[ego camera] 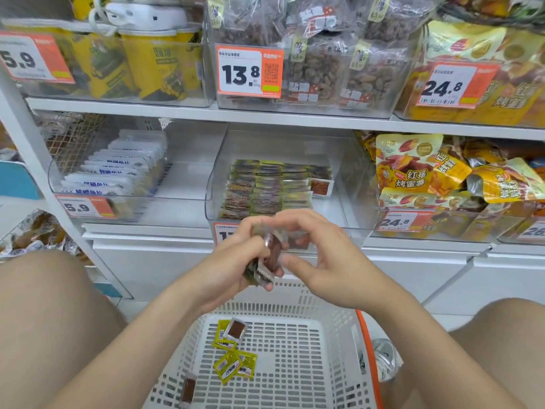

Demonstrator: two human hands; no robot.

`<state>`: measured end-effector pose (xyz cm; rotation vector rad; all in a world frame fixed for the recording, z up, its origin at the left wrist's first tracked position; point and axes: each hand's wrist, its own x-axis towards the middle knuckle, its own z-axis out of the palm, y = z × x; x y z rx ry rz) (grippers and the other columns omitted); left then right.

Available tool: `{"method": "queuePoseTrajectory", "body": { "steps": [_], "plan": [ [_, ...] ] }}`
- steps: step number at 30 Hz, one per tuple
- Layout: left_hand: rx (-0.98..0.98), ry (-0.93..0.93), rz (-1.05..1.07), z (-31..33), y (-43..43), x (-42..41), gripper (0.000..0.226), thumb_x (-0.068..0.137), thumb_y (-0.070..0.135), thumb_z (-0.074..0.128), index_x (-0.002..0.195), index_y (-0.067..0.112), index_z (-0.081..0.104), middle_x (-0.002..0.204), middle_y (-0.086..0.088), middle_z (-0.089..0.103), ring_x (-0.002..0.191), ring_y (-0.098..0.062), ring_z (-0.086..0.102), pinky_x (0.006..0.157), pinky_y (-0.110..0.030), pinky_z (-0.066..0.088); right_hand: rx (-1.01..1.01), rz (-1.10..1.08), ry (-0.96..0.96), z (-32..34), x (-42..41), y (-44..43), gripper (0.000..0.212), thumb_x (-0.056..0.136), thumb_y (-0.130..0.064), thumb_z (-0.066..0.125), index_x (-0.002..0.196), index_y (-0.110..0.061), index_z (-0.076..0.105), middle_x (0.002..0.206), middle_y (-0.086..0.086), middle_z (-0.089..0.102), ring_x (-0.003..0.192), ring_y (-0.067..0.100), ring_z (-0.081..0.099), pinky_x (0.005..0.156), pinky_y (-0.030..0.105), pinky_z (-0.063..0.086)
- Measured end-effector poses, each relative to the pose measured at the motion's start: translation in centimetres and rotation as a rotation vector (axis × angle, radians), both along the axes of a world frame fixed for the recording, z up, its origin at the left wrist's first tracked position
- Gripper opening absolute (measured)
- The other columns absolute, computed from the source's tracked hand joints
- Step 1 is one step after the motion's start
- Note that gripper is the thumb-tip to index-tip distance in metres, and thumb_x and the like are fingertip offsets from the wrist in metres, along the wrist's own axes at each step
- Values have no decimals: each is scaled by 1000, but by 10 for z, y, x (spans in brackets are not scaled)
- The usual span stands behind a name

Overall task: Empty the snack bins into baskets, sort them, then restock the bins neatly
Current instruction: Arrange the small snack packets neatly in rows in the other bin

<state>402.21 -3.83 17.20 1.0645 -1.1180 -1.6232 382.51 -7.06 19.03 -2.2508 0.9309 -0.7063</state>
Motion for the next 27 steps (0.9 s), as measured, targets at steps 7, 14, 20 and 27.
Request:
{"method": "queuePoseTrajectory", "body": {
  "steps": [7, 14, 20, 27],
  "plan": [
    [-276, -378, -74, 11, 0, -11, 108, 80, 19, 54, 147, 69, -14, 126, -5, 61, 76, -26, 67, 68, -41, 50, 5, 161, 132, 1, -5, 5, 71, 106, -9, 56, 162, -38, 23, 140, -19, 42, 129, 0, 45, 114, 28, 38],
    [-317, -428, 101, 21, -46, -17, 52, 92, 51, 54, 140, 45, 35, 112, -1, 57, 77, -29, 68, 62, -44, 56, -32, 10, 215, 27, -19, -28, 30, 104, -15, 58, 132, -19, 47, 122, -2, 51, 112, 13, 52, 94, 27, 40],
    [-768, -1278, 117, -10, -89, 1, 36, 103, 55, 31, 115, 32, 57, 112, 10, 51, 102, -16, 58, 89, -42, 48, -116, -598, 432, 18, -22, -126, 43, 104, -19, 58, 138, -4, 38, 132, 20, 43, 115, 38, 49, 96, 45, 43],
    [-677, -1591, -46, -33, -104, -1, 54, 106, 57, 16, 138, 32, 53, 148, 4, 45, 131, -24, 48, 103, -45, 40, 105, -667, 679, -46, -3, -202, 54, 100, -19, 60, 142, 1, 33, 141, 28, 40, 127, 46, 46, 101, 45, 44]
  ]
}}
